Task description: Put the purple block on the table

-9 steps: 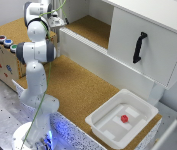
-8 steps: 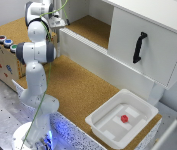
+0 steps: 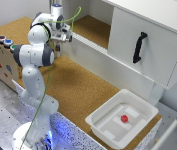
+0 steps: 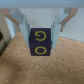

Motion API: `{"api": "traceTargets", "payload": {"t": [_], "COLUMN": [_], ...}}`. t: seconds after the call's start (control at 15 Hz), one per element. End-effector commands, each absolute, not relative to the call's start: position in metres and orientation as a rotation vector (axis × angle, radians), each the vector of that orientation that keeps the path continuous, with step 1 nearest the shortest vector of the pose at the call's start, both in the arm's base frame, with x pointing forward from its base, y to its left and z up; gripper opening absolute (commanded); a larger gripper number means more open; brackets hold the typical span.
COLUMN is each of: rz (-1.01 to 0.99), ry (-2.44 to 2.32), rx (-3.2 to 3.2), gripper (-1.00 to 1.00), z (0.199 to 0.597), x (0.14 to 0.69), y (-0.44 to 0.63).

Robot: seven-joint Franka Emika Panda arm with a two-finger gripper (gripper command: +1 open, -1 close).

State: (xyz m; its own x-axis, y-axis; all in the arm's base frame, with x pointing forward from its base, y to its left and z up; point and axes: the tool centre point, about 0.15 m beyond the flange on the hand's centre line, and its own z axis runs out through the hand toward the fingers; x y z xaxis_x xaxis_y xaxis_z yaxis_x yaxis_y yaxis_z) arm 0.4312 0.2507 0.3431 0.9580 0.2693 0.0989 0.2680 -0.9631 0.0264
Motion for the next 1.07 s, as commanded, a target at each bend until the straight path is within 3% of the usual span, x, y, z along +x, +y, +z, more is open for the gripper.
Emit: {"api": "traceTargets", "payload": {"t": [0.0,0.47,1.0], "rz": [0.419,0.272,0.195], "ry": [0.060,-0.035,-0.018], "rx": [3.199,3.245,3.218], "gripper": [-1.00,-1.00,-1.00], "z": [0.289,0.231,0.212], "x": [0.427,0.422,0.439], "y": [0.212,0.197,0.207]}}
